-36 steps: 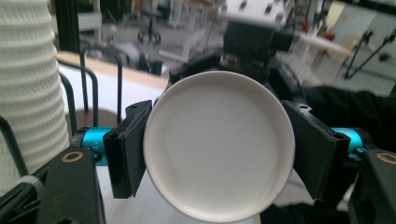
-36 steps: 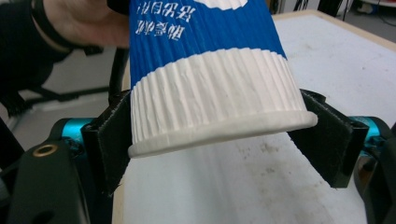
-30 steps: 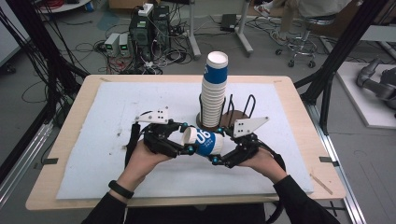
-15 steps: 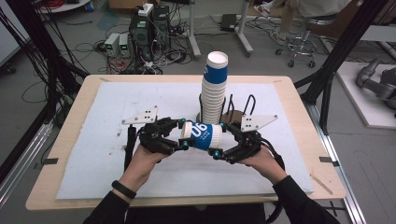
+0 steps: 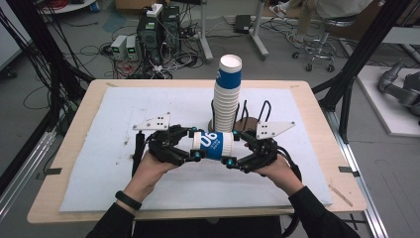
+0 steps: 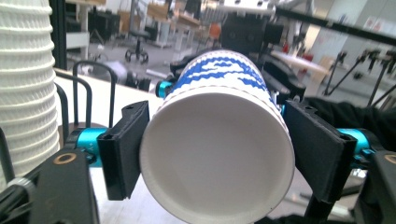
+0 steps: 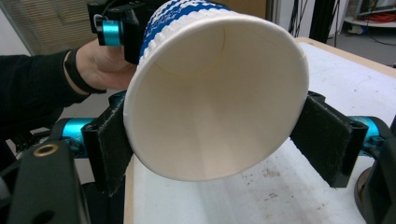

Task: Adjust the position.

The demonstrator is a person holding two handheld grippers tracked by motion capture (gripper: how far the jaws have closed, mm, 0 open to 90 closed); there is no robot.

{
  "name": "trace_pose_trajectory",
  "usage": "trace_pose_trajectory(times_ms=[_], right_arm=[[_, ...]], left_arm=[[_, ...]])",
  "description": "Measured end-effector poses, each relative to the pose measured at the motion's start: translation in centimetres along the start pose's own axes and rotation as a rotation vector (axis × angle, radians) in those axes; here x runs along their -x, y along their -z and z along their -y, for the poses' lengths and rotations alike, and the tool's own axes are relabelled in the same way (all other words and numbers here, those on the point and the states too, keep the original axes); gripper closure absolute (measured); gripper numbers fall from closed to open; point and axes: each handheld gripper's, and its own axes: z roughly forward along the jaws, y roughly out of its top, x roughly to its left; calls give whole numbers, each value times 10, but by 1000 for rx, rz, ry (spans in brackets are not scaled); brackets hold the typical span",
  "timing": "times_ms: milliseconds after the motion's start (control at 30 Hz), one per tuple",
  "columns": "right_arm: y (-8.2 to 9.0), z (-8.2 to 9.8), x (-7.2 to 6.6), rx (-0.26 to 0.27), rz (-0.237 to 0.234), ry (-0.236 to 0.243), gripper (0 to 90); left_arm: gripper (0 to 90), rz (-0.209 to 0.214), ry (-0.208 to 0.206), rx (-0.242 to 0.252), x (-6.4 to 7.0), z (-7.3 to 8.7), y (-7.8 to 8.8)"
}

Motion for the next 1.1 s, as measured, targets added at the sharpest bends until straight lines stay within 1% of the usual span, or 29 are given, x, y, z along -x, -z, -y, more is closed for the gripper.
trace_pose_trajectory(times_ms=[200, 233, 267, 333, 367, 400, 433, 467, 500, 533, 567, 700, 767, 867, 967, 1100], right_arm=[[0, 0, 0, -9, -8, 11, 202], [0, 0, 0, -18, -12, 11, 202], [0, 0, 0, -28, -9, 16, 202], [0, 0, 0, -42, -2, 28, 202], [0, 0, 0, -59, -3, 33, 202], [0, -1, -1, -65, 0, 40, 202], [0, -1, -1, -69, 3, 45, 200], [1, -2, 0, -68, 0, 52, 197], [2, -2, -1, -67, -3, 53, 186], [2, -2, -2, -57, 1, 58, 174], [2, -3, -3, -49, 6, 53, 165], [4, -4, -2, -21, 7, 49, 164], [6, -5, -3, -5, 9, 44, 164], [8, -6, -2, 14, 6, 28, 164], [9, -6, -1, 20, 7, 5, 164], [8, -6, -1, 24, 7, -16, 164]], left_arm=[[206, -27, -29, -104, 3, -4, -1], [206, -36, -36, -121, 3, -5, -1], [206, -36, -40, -136, 3, -5, -1], [206, -41, -45, -154, 3, -5, -1], [208, -39, -47, -163, 3, -5, -2], [225, -29, -51, -176, 3, -4, -1], [269, -20, -63, -188, 3, -4, -1], [276, -10, -69, -190, 2, -3, -1], [280, 1, -72, -178, 1, -2, -1], [281, 9, -75, -161, 0, -1, 0], [284, 15, -73, -139, 0, 0, 0], [293, 41, -59, -77, -4, 4, 2], [294, 47, -54, -45, -4, 6, 3], [294, 40, -67, -18, -5, 5, 5], [294, 35, -64, 18, -6, 5, 9], [294, 38, -47, 51, -7, 6, 12]])
